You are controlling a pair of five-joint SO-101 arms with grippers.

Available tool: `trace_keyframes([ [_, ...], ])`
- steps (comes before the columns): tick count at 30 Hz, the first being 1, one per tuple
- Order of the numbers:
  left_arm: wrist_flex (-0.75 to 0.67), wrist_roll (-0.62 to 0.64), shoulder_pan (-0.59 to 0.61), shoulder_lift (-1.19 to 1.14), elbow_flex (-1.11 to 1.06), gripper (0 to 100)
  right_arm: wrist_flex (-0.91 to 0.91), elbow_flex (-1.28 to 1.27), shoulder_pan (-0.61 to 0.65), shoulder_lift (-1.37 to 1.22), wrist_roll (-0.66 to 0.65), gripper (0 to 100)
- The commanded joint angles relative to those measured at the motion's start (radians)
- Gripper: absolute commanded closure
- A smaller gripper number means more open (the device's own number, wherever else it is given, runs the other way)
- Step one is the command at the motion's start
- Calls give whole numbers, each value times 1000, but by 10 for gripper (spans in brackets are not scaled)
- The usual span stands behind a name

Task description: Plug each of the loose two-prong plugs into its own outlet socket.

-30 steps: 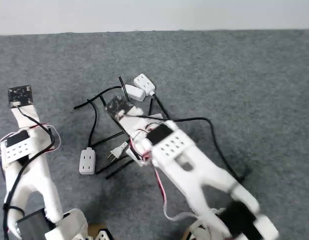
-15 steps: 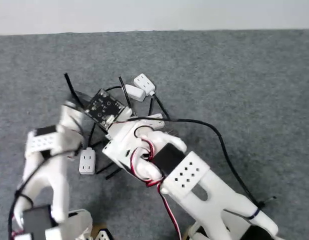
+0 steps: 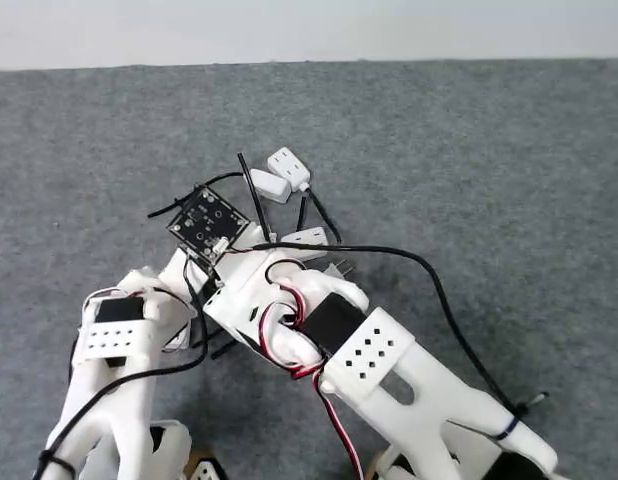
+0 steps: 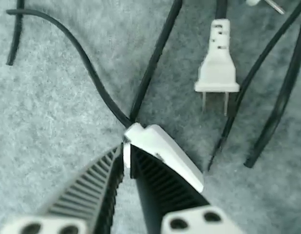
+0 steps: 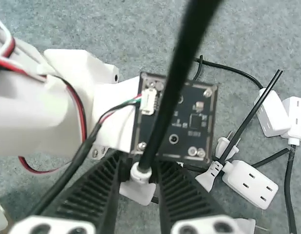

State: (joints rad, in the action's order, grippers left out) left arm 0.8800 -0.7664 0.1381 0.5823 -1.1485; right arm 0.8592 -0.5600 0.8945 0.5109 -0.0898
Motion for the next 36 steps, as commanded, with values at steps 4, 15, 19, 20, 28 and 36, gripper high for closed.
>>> trace_keyframes([
  [4, -20, -18, -15, 29, 2, 988, 5, 18, 5, 45, 2, 991],
  [15, -196, 345, 209, 21, 68, 988, -282, -150, 4, 33, 69, 991],
  [19, -199, 473, 292, 18, 119, 988, -572, -285, 13, -1, 89, 991],
  [20, -212, 497, 307, 18, 124, 988, -619, -302, 19, -18, 89, 991],
  [28, -250, 621, 388, 14, 148, 988, -865, -308, 30, -222, 269, 991],
  [36, -164, 651, 417, -265, 369, 988, -1061, -307, 44, -354, 342, 991],
])
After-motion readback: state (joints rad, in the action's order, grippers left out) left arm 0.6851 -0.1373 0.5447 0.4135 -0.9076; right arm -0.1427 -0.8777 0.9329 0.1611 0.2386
